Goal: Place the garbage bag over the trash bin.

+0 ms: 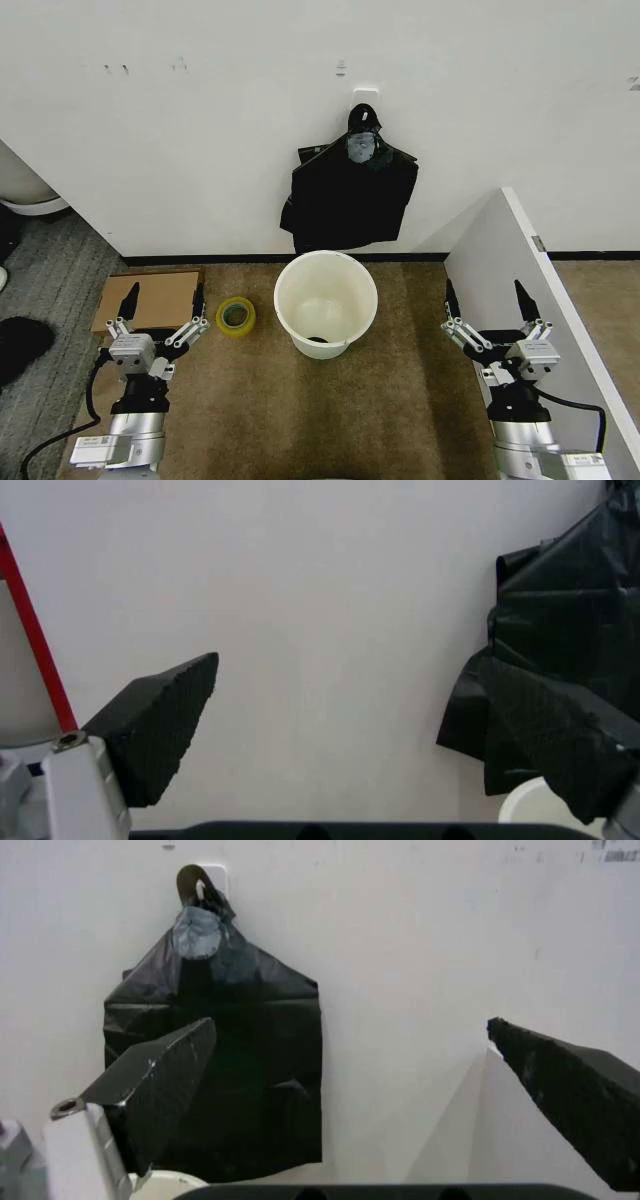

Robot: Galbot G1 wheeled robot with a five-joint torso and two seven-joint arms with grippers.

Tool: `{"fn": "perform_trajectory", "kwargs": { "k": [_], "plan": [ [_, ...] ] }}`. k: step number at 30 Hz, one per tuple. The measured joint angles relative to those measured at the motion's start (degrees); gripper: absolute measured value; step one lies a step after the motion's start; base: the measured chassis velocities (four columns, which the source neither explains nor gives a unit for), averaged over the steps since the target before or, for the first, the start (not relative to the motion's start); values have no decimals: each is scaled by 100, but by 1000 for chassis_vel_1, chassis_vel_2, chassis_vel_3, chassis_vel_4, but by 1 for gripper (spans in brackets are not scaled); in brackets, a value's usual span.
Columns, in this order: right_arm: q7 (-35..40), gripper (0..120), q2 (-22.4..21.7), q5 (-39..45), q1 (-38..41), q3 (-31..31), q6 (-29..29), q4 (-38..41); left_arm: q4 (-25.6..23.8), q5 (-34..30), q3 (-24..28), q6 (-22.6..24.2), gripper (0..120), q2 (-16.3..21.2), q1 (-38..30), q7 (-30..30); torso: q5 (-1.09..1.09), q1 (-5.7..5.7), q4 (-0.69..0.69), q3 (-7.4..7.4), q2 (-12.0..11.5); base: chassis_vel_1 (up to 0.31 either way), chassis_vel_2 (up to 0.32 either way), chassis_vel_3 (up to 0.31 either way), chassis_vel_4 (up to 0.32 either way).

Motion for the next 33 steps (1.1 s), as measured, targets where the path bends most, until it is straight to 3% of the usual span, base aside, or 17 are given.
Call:
{"fn": "perform_trajectory", "kwargs": {
  "k": [24, 33],
  "plan": [
    [10, 100, -161, 318, 598, -137, -221, -523, 94, 25, -11, 5, 100, -94, -16, -47, 0, 0, 1, 0, 0, 0, 0, 0, 0],
    [8, 100, -133, 235, 444, -77, -172, -519, 106, 30, -25, 3, 100, -101, -54, -78, 0, 0, -1, 0, 0, 0, 0, 0, 0]
  ]
}}
